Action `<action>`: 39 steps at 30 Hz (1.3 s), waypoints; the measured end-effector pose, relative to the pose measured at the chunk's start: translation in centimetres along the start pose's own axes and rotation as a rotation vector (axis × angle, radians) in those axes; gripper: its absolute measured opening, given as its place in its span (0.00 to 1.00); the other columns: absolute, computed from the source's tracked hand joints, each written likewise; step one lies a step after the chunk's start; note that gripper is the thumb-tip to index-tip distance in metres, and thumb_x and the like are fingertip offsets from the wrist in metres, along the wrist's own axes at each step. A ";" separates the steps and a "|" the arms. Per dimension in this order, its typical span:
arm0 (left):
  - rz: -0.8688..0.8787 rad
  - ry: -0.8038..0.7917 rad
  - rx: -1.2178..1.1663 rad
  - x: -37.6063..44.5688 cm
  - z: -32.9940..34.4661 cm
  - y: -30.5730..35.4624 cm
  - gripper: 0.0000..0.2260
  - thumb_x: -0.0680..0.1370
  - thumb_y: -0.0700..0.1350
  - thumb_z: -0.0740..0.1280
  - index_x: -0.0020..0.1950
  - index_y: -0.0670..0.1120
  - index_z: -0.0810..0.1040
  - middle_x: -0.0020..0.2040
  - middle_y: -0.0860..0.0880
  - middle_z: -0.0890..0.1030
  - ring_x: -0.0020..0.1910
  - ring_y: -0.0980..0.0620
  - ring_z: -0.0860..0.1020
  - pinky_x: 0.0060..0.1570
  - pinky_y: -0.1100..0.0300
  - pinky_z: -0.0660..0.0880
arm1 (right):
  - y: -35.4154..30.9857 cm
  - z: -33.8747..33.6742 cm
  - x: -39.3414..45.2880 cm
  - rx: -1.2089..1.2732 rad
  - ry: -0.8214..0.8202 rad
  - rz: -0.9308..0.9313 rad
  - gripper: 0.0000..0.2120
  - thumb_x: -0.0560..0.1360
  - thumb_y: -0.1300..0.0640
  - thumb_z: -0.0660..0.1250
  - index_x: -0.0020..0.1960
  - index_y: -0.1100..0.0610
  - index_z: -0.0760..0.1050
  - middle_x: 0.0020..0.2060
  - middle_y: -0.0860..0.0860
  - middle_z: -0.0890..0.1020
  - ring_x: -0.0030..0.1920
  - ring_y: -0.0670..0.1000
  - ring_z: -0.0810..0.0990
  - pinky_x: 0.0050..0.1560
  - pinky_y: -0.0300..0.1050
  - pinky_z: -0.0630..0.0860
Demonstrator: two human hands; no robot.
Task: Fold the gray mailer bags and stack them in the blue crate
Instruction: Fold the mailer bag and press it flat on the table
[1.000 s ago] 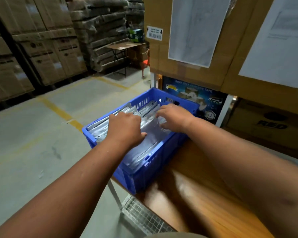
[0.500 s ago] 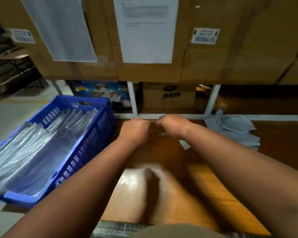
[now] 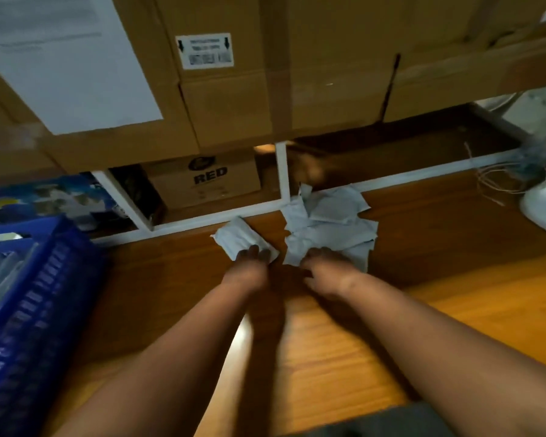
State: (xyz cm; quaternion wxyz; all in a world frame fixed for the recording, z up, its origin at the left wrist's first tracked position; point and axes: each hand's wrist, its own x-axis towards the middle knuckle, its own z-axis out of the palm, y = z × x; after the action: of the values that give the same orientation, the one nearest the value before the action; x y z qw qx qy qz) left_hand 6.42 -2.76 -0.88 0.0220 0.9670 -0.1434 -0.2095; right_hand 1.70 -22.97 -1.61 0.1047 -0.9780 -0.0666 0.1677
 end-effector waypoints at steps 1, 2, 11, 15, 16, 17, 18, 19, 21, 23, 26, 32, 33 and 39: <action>-0.020 -0.014 -0.013 0.8 0.7 -0.1 0.31 0.84 0.50 0.67 0.84 0.56 0.59 0.86 0.47 0.55 0.81 0.40 0.60 0.76 0.40 0.67 | 0.2 0.5 0.2 0.002 0.019 -0.015 0.18 0.81 0.44 0.67 0.69 0.43 0.78 0.69 0.49 0.75 0.66 0.57 0.77 0.66 0.56 0.78; -0.029 -0.012 -0.023 1.3 1.4 -0.4 0.30 0.84 0.50 0.67 0.84 0.56 0.59 0.85 0.47 0.55 0.81 0.40 0.61 0.76 0.41 0.67 | 0.2 0.8 0.4 -0.004 0.037 -0.034 0.18 0.81 0.44 0.66 0.69 0.44 0.78 0.70 0.50 0.75 0.68 0.58 0.75 0.67 0.57 0.77; 0.049 0.167 -0.099 -3.7 5.0 -0.6 0.13 0.79 0.47 0.68 0.63 0.48 0.78 0.57 0.44 0.84 0.53 0.40 0.83 0.49 0.47 0.80 | -4.0 2.3 1.7 0.101 0.085 -0.161 0.28 0.78 0.46 0.67 0.77 0.48 0.70 0.74 0.55 0.70 0.71 0.62 0.73 0.70 0.58 0.75; 0.042 0.159 -0.249 -8.0 5.7 -2.0 0.09 0.75 0.42 0.68 0.54 0.47 0.81 0.50 0.45 0.85 0.53 0.40 0.82 0.46 0.48 0.78 | -7.2 3.3 1.5 0.105 -0.032 -0.217 0.36 0.74 0.41 0.68 0.80 0.47 0.64 0.75 0.54 0.71 0.72 0.61 0.74 0.69 0.59 0.75; 0.016 0.193 -0.211 -8.9 5.8 -2.9 0.09 0.76 0.45 0.68 0.55 0.49 0.82 0.50 0.47 0.85 0.52 0.42 0.82 0.47 0.49 0.79 | -8.1 3.7 1.4 0.077 -0.052 -0.229 0.40 0.74 0.37 0.68 0.82 0.46 0.61 0.76 0.53 0.70 0.73 0.61 0.73 0.71 0.60 0.74; -0.009 0.234 -0.151 -9.7 6.0 -4.1 0.09 0.76 0.48 0.68 0.56 0.50 0.82 0.50 0.49 0.85 0.52 0.45 0.82 0.47 0.50 0.79 | -9.1 4.2 1.3 0.032 -0.072 -0.241 0.43 0.74 0.34 0.68 0.83 0.46 0.57 0.78 0.53 0.68 0.75 0.61 0.71 0.72 0.62 0.72; -0.026 0.277 -0.093 -10.4 6.1 -5.5 0.10 0.76 0.50 0.69 0.56 0.51 0.82 0.51 0.50 0.85 0.53 0.46 0.82 0.48 0.52 0.79 | -10.1 4.8 1.2 -0.016 -0.084 -0.252 0.46 0.73 0.30 0.67 0.84 0.46 0.55 0.79 0.53 0.67 0.76 0.61 0.70 0.72 0.63 0.71; -0.023 0.316 -0.058 -10.9 6.4 -6.9 0.11 0.76 0.51 0.70 0.57 0.52 0.82 0.53 0.51 0.84 0.54 0.47 0.81 0.49 0.53 0.79 | -11.2 5.5 1.1 -0.054 -0.091 -0.261 0.48 0.73 0.27 0.66 0.85 0.47 0.53 0.80 0.52 0.66 0.76 0.61 0.69 0.72 0.63 0.70; 0.021 0.358 -0.018 -11.7 6.9 -9.3 0.13 0.75 0.51 0.69 0.59 0.51 0.81 0.55 0.50 0.82 0.56 0.45 0.79 0.51 0.51 0.77 | -12.9 6.9 1.0 -0.089 -0.082 -0.303 0.48 0.70 0.27 0.69 0.83 0.46 0.56 0.78 0.50 0.68 0.75 0.59 0.70 0.70 0.63 0.72; 0.047 0.374 0.036 -12.3 7.4 -11.2 0.15 0.75 0.51 0.68 0.60 0.50 0.80 0.57 0.48 0.80 0.56 0.42 0.78 0.50 0.48 0.79 | -13.9 8.0 0.8 -0.079 -0.042 -0.411 0.42 0.70 0.32 0.71 0.79 0.45 0.62 0.73 0.49 0.71 0.72 0.58 0.72 0.69 0.60 0.74; -0.013 0.475 0.033 -14.0 8.2 -13.2 0.16 0.75 0.50 0.71 0.62 0.48 0.80 0.62 0.46 0.80 0.58 0.43 0.78 0.55 0.48 0.79 | -14.4 9.2 -0.1 -0.115 -0.043 -0.611 0.40 0.70 0.38 0.69 0.79 0.47 0.65 0.74 0.51 0.71 0.74 0.58 0.70 0.74 0.58 0.69; -0.053 0.564 -0.074 -16.5 12.7 -14.1 0.19 0.84 0.51 0.60 0.68 0.42 0.79 0.69 0.40 0.78 0.69 0.40 0.75 0.71 0.46 0.72 | -16.2 10.8 -2.1 -0.105 -0.010 -0.668 0.36 0.79 0.33 0.56 0.83 0.48 0.60 0.80 0.52 0.66 0.82 0.54 0.61 0.83 0.68 0.48; -0.067 0.536 -0.082 -16.5 13.4 -14.2 0.21 0.84 0.52 0.59 0.71 0.41 0.77 0.72 0.38 0.76 0.72 0.40 0.73 0.73 0.44 0.70 | -17.0 10.7 -2.2 -0.061 0.054 -0.618 0.32 0.82 0.37 0.53 0.82 0.49 0.64 0.78 0.53 0.69 0.80 0.55 0.64 0.83 0.67 0.48; -0.127 0.470 -0.124 -16.6 15.0 -15.3 0.29 0.86 0.54 0.53 0.85 0.43 0.61 0.86 0.42 0.58 0.85 0.44 0.55 0.82 0.41 0.56 | -22.5 12.7 -1.7 -0.110 0.181 -0.374 0.31 0.81 0.46 0.49 0.81 0.55 0.67 0.80 0.56 0.68 0.83 0.57 0.61 0.83 0.66 0.50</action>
State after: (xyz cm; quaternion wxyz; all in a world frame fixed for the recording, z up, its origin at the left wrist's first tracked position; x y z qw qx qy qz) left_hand -10.07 16.91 -9.47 0.1007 0.9930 -0.0602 0.0117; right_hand -6.34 0.92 -7.66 0.0862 -0.9639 -0.2463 0.0527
